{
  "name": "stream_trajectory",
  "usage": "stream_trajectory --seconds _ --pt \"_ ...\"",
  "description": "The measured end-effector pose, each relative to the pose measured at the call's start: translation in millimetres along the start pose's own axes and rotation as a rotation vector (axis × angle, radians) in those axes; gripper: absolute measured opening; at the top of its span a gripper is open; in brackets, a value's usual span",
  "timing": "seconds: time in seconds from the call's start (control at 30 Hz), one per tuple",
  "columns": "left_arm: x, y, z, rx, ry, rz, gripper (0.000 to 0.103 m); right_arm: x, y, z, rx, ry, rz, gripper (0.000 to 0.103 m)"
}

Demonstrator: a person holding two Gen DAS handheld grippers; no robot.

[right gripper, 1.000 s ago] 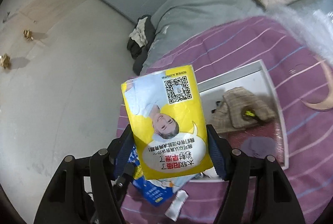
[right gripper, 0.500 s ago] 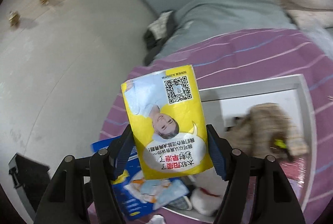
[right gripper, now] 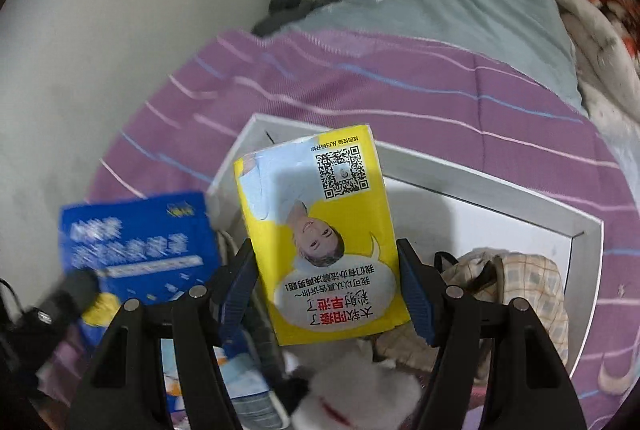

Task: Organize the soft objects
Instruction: 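Lower the yellow packet into the box with the right gripper while the left gripper carries the blue packet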

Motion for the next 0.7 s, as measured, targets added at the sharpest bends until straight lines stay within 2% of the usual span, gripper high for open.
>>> stream_trajectory --seconds 0.07,0.2,0.3,0.4,0.57,0.63,0.67,0.7 --pt "-0.5 0.1 -0.6 -0.004 -0.006 -0.002 0.002 4.9 -3.7 -0.7 -0.007 -0.003 -0.007 0.068" --pt "-0.4 -0.4 0.3 -0.001 -0.002 -0.002 0.002 11.3 -12.6 -2.7 0.02 0.069 -0.036 0.072" --pt "-1.4 0.1 -0.2 -0.001 0.001 0.003 0.002 8.8 -16.4 0.1 0.038 0.068 -0.035 0.077" --pt "-1.4 0.8 -0.9 -0.003 -0.005 0.001 0.002 -4.0 -19.5 10.4 0.106 0.12 -0.008 0.082" --pt "-3.4 1.1 1.3 0.007 -0.005 0.003 0.002 -29.4 -17.8 30.2 0.253 0.217 0.098 0.08" --pt "-3.9 1.5 3.5 0.011 -0.004 0.005 0.002 -30.5 -16.3 29.4 0.25 0.198 0.103 0.046" --pt "-3.9 1.4 3.9 0.013 -0.005 0.005 0.002 -24.3 -12.8 26.5 0.237 0.183 0.077 0.023" --pt "-3.7 1.3 3.9 0.014 -0.006 0.003 0.002 -18.1 -10.8 24.0 0.236 0.184 0.058 0.016"
Point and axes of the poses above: each gripper's, at about its wrist camera, not at the fingertips, and x roughly the way its jaws point, z to its right, y to its top, the point moved 2 cm from there along x, roughly the way its jaws point, and after that the axes turned 3 degrees about -y, right-handed, at the moved point
